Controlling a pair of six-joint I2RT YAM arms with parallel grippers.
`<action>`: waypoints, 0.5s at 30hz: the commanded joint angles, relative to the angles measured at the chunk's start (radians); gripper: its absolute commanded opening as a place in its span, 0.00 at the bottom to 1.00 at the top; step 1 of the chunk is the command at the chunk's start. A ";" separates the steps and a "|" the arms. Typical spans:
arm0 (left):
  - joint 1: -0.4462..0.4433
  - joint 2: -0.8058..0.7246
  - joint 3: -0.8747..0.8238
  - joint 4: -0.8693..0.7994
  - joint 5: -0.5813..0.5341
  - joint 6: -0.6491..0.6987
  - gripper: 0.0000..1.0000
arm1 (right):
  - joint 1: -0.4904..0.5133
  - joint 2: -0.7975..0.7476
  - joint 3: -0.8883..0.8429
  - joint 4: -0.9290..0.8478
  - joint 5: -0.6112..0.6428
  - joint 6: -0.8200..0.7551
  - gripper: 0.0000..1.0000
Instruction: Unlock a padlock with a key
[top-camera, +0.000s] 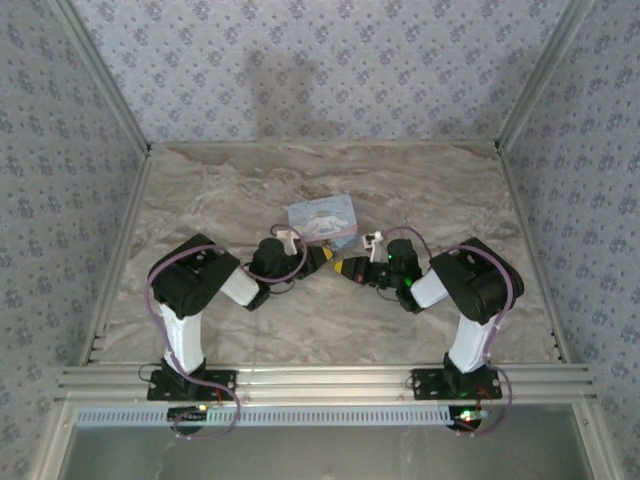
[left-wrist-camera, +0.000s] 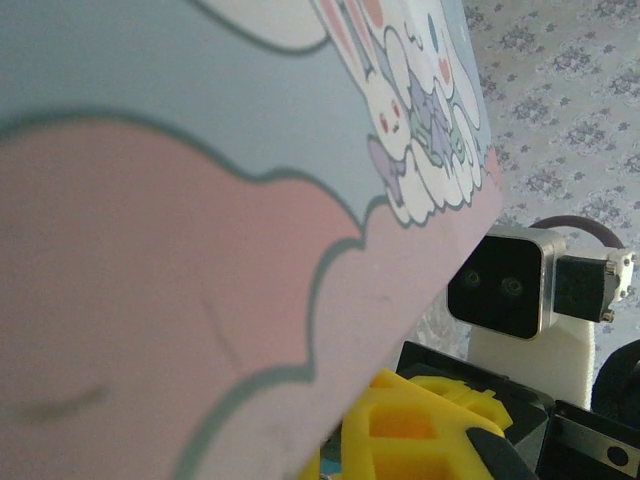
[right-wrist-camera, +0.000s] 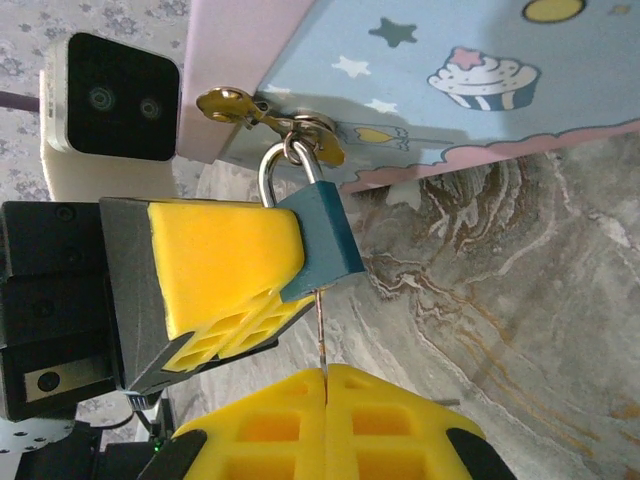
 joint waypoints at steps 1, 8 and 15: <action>0.002 0.003 -0.002 0.105 0.061 -0.024 0.03 | -0.012 0.026 0.027 0.055 0.002 0.021 0.00; 0.002 0.006 -0.006 0.120 0.073 -0.032 0.03 | -0.016 0.041 0.052 0.048 0.011 0.028 0.00; 0.002 0.009 -0.004 0.136 0.080 -0.037 0.03 | -0.020 0.058 0.062 0.030 0.025 0.052 0.00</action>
